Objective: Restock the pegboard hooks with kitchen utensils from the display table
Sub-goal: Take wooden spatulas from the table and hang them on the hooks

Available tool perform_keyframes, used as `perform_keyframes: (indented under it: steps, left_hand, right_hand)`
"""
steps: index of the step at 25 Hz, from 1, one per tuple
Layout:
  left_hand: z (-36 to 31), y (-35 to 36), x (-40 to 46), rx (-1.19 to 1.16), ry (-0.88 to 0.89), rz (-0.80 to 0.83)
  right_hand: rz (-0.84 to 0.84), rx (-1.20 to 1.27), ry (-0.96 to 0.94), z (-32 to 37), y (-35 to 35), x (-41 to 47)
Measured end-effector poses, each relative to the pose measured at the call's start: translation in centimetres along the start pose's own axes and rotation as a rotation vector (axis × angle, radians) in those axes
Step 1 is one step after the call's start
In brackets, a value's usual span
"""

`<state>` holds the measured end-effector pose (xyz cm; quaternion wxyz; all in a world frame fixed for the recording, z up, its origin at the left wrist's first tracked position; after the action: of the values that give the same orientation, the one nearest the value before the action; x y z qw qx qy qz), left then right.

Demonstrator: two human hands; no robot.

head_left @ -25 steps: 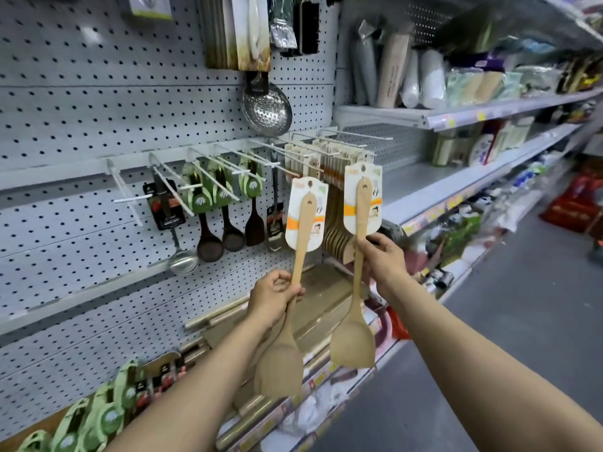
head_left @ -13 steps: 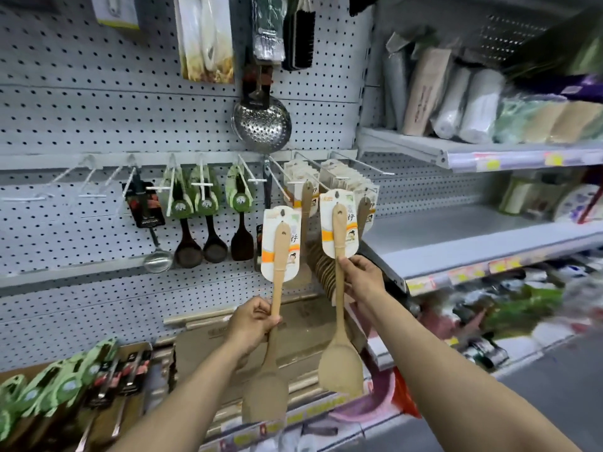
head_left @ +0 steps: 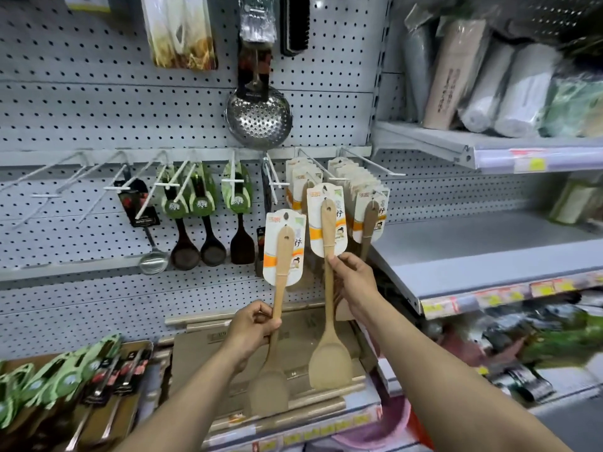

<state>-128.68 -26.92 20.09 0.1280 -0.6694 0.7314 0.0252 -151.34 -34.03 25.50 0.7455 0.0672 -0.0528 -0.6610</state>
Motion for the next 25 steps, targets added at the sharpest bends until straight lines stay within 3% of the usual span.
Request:
perform_keyframes:
  steps: [13, 25]
  left_hand:
    - [-0.7, -3.1, 9.7, 0.078, 0.004, -0.002]
    - [-1.7, -0.7, 6.5, 0.048, 0.050, -0.076]
  right_hand:
    - [-0.031, -0.003, 0.063, -0.8, 1.1, 11.9]
    - [-0.008, -0.096, 0.201, 0.0, 0.5, 12.1]
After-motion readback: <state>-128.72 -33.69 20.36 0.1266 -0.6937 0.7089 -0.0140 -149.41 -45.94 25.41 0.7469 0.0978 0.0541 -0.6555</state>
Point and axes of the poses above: each hand's wrist, its own x-axis towards the middle knuckle, its own y-axis out of the palm, z = x × y, the point moved 7 cm from there along x, towards the middle knuckle, and after that the axes turned 11 degrees about z, right-handed, at the moved point
